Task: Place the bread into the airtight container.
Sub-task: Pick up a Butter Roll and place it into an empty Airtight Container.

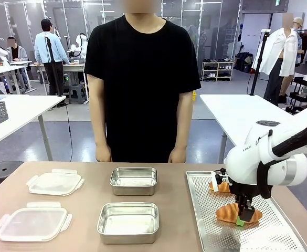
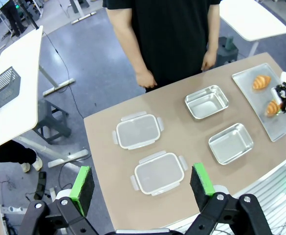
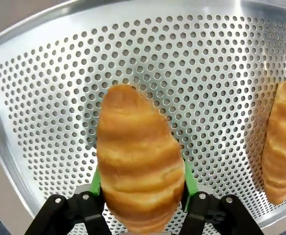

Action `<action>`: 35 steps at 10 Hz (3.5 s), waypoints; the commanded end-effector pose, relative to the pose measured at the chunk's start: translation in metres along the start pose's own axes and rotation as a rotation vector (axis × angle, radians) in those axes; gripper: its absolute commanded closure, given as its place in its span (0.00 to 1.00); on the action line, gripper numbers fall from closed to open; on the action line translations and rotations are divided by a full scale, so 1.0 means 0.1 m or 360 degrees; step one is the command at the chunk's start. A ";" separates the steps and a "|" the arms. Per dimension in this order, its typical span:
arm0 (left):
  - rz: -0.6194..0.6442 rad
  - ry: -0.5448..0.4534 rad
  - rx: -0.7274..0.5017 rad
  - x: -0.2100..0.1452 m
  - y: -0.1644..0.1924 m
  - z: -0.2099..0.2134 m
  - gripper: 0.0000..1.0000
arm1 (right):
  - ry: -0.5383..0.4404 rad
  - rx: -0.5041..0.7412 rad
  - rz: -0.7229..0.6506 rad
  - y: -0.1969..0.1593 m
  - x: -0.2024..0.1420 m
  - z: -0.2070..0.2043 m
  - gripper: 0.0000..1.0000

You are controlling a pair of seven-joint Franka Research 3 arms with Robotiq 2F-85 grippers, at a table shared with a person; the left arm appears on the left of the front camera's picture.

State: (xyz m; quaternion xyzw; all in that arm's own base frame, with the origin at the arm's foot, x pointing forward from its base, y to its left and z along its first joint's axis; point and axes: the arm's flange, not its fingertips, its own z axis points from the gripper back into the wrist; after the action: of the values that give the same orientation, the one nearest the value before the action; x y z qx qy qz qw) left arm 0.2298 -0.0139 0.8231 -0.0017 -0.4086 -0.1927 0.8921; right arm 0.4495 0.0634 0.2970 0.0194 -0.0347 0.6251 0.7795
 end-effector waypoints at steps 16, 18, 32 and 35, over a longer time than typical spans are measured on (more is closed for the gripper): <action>-0.0006 -0.0002 0.0001 0.01 0.01 0.01 0.00 | 0.0007 -0.0283 0.0252 1.33 3.11 1.22 0.31; -0.0006 -0.0002 0.0001 0.01 0.01 0.01 0.00 | 0.0013 -0.0275 0.0227 1.39 3.46 0.98 0.31; -0.0006 -0.0002 0.0001 0.01 0.01 0.01 0.00 | 0.0008 -0.0141 0.0109 1.37 3.47 0.37 0.00; -0.0006 -0.0002 0.0001 0.01 0.01 0.01 0.00 | -0.0010 -0.0137 0.0123 1.38 3.44 0.43 0.00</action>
State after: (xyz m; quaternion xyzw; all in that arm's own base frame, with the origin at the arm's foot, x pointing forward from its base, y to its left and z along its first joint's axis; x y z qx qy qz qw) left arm 0.2298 -0.0141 0.8232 -0.0017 -0.4086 -0.1929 0.8921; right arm 0.3950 0.4326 0.3615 -0.0247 -0.0550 0.6557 0.7526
